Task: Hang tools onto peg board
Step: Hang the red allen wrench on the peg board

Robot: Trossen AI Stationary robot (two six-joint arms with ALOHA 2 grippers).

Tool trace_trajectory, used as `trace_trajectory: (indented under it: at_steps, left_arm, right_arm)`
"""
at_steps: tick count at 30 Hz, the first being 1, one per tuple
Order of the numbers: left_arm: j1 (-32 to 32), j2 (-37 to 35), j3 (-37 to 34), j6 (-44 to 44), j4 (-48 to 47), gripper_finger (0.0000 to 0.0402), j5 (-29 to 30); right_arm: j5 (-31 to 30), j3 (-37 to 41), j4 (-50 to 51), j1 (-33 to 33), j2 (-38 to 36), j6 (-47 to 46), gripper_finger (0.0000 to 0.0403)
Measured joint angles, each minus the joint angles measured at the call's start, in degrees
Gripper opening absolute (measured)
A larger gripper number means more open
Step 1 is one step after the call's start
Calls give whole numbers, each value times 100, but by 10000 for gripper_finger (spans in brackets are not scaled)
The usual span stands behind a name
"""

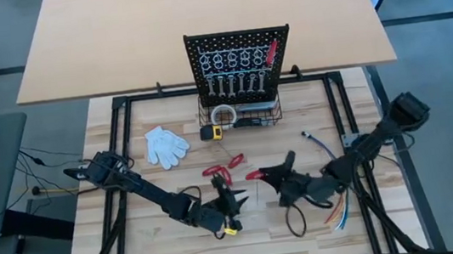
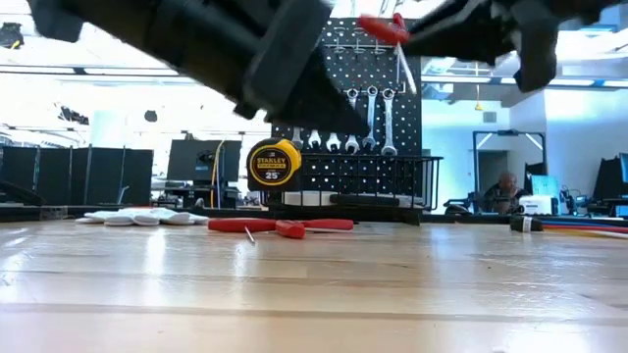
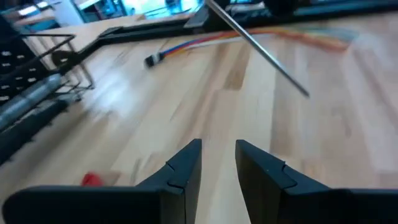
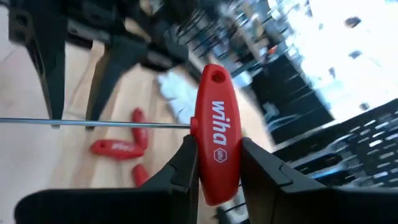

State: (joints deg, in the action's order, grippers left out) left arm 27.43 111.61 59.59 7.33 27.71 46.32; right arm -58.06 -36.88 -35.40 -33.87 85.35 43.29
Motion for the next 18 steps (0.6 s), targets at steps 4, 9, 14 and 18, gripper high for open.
trace_trajectory:
  at_steps: [4, 9, 14, 18]
  left_arm:
    - [-129, 9, -2, 13, 550, 102, -519]
    - [-231, 9, -9, 33, 935, 118, -1244]
    - [-241, 11, -9, 235, 907, 141, -1390]
    - [-230, 11, 0, 256, 676, 150, -1515]
  right_arm:
    - [-215, -2, -608, -228, 232, 673, 87]
    - [-495, -7, -1142, -243, 538, 1309, 87]
    - [-609, -22, -1186, -199, 709, 1422, 87]
    - [-980, -9, -1128, -170, 784, 1854, 47]
